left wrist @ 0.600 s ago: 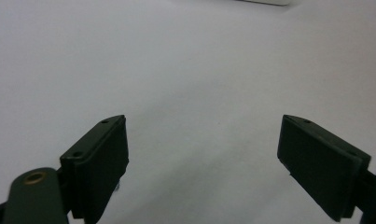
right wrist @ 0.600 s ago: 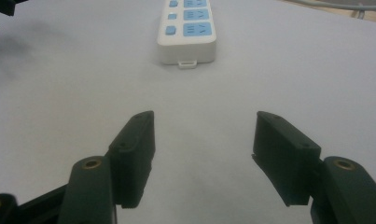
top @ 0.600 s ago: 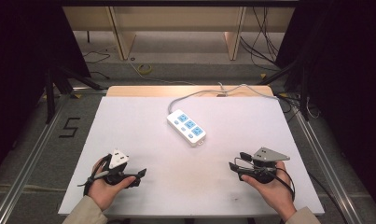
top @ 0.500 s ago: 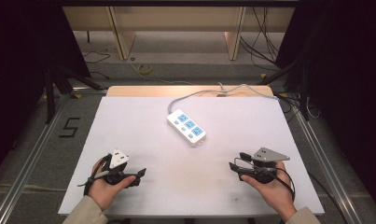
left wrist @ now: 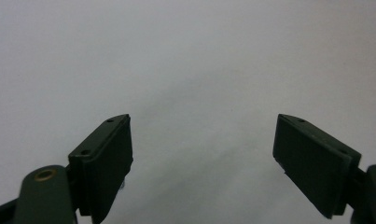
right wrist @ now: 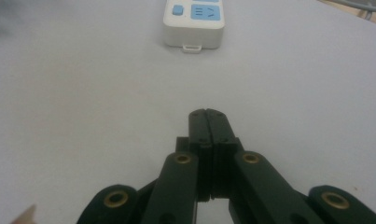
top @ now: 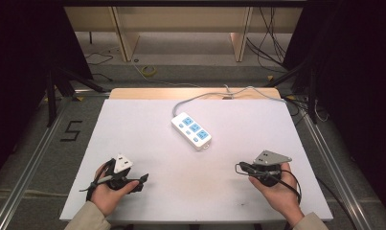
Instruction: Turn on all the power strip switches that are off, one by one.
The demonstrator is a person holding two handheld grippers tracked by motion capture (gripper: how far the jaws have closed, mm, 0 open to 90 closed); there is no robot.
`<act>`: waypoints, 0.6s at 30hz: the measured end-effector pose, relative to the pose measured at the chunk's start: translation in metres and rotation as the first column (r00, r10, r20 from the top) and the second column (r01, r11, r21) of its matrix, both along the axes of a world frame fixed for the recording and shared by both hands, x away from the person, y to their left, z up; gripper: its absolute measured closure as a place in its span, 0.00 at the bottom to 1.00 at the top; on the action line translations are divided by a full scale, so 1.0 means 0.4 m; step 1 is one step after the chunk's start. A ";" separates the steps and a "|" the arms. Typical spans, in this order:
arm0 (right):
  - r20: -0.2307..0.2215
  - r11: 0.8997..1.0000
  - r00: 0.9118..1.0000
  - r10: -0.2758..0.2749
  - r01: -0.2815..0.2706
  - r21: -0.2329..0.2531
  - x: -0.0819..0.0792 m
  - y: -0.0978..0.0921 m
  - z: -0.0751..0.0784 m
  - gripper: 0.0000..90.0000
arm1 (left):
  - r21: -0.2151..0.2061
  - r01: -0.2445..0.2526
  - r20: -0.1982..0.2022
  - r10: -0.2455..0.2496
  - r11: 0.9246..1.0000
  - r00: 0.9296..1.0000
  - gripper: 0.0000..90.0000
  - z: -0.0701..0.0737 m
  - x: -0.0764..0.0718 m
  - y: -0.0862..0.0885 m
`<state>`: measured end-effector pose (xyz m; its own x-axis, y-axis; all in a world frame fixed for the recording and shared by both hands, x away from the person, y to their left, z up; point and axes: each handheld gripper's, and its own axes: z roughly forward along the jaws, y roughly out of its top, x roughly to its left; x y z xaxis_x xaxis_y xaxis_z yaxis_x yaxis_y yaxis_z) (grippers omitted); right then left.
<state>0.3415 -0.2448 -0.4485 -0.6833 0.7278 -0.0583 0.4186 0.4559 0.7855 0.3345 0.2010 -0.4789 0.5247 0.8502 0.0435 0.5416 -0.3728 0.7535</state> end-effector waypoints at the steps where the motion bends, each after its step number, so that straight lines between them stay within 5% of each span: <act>1: -0.003 1.000 1.000 0.001 -0.001 -0.003 0.002 0.003 0.002 1.00 | 0.000 -0.001 0.003 0.001 1.000 1.000 0.22 0.001 0.000 0.000; 18: -0.039 1.000 0.999 0.006 -0.007 -0.011 0.028 0.037 0.030 1.00 | 0.018 -0.005 0.003 0.005 1.000 1.000 0.22 0.001 -0.001 -0.003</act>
<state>0.3525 -0.2301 -0.4363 -0.6900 0.7227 -0.0403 0.4453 0.4677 0.7635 0.3339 0.1999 -0.4786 0.5200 0.8520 0.0605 0.5412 -0.3835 0.7484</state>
